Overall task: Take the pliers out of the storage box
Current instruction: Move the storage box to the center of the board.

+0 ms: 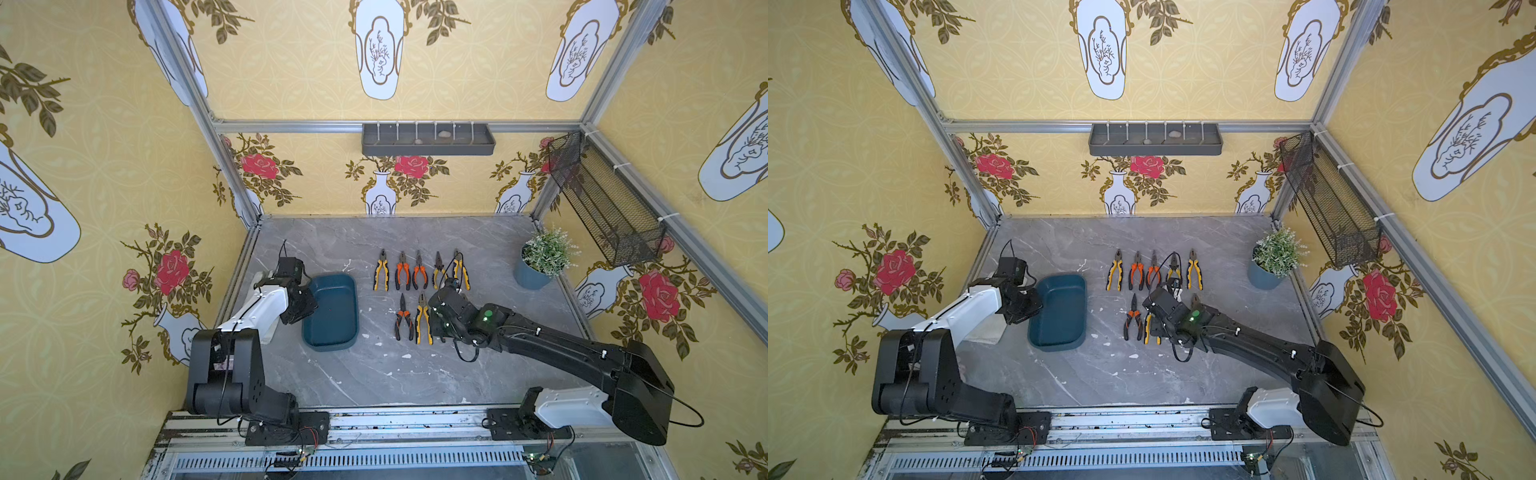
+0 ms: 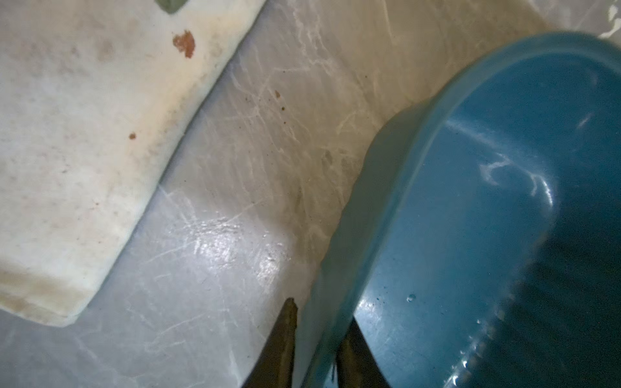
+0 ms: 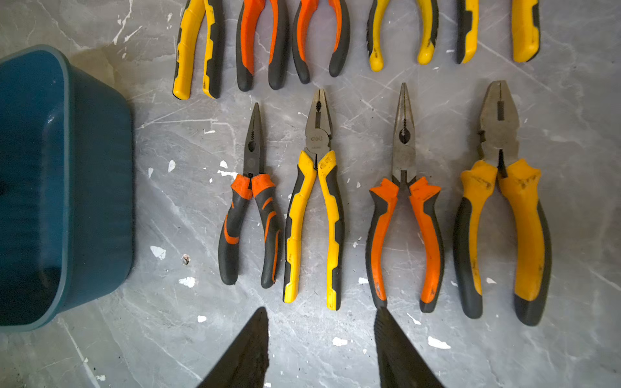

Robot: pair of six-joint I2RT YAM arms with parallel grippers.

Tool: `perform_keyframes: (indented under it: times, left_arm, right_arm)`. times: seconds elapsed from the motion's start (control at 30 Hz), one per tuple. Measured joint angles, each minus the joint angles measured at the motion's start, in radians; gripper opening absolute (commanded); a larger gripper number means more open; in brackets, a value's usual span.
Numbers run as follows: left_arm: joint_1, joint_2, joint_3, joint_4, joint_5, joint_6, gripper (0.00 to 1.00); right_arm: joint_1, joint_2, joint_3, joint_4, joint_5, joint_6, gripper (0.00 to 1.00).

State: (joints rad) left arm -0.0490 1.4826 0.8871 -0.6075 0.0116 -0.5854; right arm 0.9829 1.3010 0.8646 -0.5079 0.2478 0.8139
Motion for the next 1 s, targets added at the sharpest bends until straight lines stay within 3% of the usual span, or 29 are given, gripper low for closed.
perform_keyframes:
  times: [0.33, 1.0]
  left_arm:
    - [-0.082, 0.061, 0.062, 0.017, 0.007, 0.002, 0.25]
    - [-0.095, 0.174, 0.184, 0.003, -0.039, 0.044, 0.24]
  right_arm:
    - [-0.002, 0.008, 0.01, 0.014, -0.003, 0.0, 0.52]
    - [-0.002, -0.002, 0.006, 0.011, -0.002, 0.0, 0.52]
